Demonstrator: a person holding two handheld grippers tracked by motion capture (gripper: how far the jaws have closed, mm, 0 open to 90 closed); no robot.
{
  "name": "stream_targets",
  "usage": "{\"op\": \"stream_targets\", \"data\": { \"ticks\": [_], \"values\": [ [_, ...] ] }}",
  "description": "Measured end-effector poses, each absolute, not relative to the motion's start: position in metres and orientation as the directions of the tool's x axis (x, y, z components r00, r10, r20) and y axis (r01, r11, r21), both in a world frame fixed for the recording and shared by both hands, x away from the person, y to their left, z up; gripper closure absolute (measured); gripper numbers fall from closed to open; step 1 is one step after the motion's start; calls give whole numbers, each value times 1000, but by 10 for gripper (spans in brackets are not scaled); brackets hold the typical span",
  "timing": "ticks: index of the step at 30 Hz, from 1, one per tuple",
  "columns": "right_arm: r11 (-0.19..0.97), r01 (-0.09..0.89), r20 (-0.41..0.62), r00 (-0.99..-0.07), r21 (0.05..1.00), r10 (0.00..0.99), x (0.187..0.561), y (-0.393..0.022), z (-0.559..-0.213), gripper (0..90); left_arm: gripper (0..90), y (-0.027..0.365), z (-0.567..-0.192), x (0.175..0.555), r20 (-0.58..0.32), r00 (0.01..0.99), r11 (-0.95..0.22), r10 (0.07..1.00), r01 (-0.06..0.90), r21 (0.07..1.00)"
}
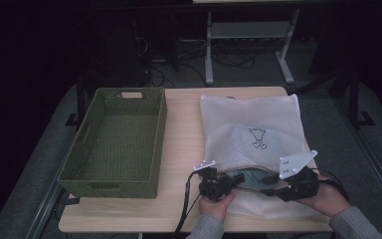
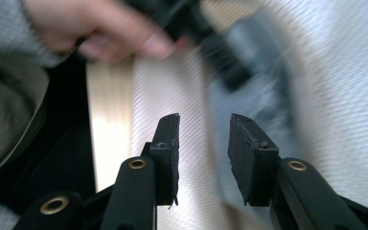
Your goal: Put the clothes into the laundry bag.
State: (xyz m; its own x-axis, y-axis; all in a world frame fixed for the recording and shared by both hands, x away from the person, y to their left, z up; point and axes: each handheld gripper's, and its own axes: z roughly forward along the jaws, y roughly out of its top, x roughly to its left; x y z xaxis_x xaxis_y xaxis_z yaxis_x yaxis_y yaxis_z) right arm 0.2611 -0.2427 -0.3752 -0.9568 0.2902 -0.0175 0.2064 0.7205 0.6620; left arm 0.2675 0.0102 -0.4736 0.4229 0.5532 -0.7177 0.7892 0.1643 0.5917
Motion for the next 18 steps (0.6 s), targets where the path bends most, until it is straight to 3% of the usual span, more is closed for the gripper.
{"op": "stream_targets", "data": {
  "ticks": [3, 9, 11, 14, 18],
  "values": [
    [704, 200, -64, -942, 681, 330, 268, -246, -360, 613, 568, 11, -474, 265, -716, 421, 154, 557, 795, 587],
    [721, 196, -127, -921, 665, 367, 283, -236, -358, 599, 782, 11, -479, 270, -726, 405, 169, 556, 800, 575],
    [741, 204, -145, -915, 640, 377, 290, -229, -364, 632, 804, 10, -479, 271, -724, 405, 176, 559, 795, 580],
    [767, 226, -102, -930, 601, 354, 299, -220, -375, 851, 818, 9, -479, 276, -718, 402, 192, 568, 784, 591],
    [774, 225, -1, -960, 591, 280, 298, -217, -381, 869, 817, 11, -479, 278, -719, 396, 203, 571, 781, 591]
  ]
}}
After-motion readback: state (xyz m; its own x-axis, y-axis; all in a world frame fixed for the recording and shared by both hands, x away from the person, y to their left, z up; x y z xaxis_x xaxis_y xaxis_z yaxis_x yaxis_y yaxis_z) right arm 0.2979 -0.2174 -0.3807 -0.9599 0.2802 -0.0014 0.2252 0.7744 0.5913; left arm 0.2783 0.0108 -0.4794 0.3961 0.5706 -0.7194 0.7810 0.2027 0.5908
